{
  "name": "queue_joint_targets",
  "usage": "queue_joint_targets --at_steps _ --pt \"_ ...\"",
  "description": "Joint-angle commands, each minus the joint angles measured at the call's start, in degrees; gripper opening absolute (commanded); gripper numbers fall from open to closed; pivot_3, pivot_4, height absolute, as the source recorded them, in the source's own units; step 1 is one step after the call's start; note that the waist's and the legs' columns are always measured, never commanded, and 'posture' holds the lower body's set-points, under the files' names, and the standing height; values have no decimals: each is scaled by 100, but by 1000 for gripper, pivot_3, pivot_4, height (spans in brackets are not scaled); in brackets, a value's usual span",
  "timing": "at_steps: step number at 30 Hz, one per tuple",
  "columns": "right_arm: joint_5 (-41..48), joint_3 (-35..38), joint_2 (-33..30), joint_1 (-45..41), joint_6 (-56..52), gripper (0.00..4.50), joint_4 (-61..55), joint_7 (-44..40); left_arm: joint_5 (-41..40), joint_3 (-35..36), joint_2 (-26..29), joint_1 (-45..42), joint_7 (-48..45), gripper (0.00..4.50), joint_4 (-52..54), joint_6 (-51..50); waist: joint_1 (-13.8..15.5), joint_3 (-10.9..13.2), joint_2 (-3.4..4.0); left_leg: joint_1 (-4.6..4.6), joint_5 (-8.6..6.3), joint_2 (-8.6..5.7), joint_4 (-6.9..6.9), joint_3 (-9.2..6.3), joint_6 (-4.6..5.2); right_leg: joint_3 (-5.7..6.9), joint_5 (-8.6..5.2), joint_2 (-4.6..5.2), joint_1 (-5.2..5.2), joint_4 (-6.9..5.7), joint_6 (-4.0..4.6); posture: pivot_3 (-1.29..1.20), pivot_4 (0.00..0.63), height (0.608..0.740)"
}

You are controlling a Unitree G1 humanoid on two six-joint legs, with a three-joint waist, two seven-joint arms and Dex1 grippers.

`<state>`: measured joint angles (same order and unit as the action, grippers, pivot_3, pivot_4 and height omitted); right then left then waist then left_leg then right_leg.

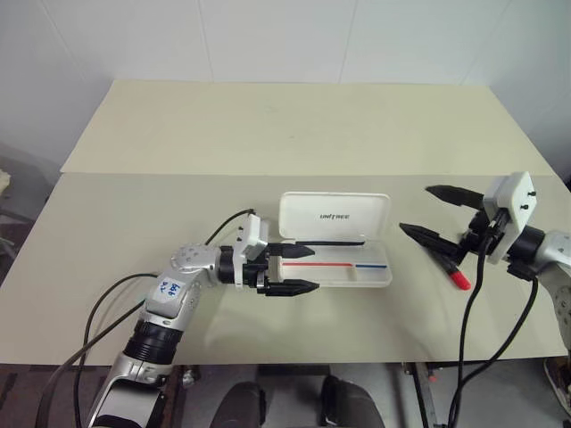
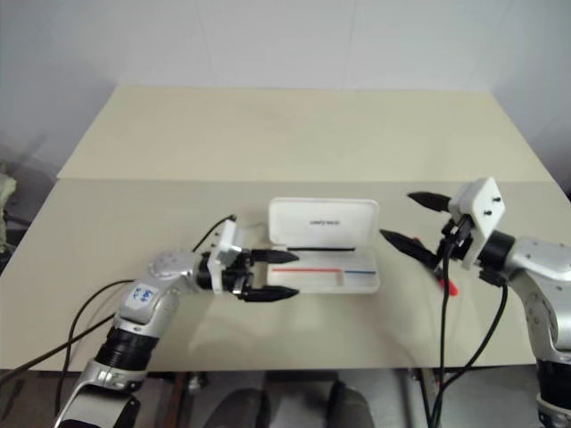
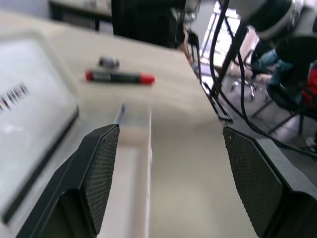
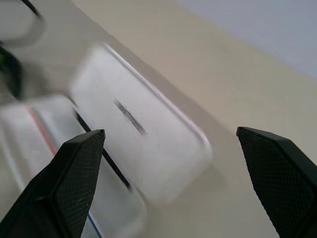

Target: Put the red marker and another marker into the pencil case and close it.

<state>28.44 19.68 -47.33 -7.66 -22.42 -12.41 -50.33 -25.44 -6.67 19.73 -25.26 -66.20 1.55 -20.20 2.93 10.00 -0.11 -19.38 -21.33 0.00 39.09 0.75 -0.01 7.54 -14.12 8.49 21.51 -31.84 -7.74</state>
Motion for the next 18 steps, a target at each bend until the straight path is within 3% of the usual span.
queue_joint_targets --at_steps 1,9,18 --pt "-177 403 -20 429 -61 4500 46 303 -352 261 114 85 -65 3568 463 86 -12 0 0 -1 0 0 -2 2 0 0 0 0 1 0 0 0 150 740" --pt "-373 311 224 1112 -35 4500 505 500 -1084 992 970 299 79 3568 1474 -505 -85 0 1 11 0 5 -2 7 0 -8 0 -2 -2 -1 0 0 150 740" --pt "-794 -263 476 608 555 4500 2154 188 -1464 1733 1805 678 171 3568 1755 -762 -185 -4 3 18 1 4 -8 2 0 -14 -1 -4 -3 -3 3 0 150 740"
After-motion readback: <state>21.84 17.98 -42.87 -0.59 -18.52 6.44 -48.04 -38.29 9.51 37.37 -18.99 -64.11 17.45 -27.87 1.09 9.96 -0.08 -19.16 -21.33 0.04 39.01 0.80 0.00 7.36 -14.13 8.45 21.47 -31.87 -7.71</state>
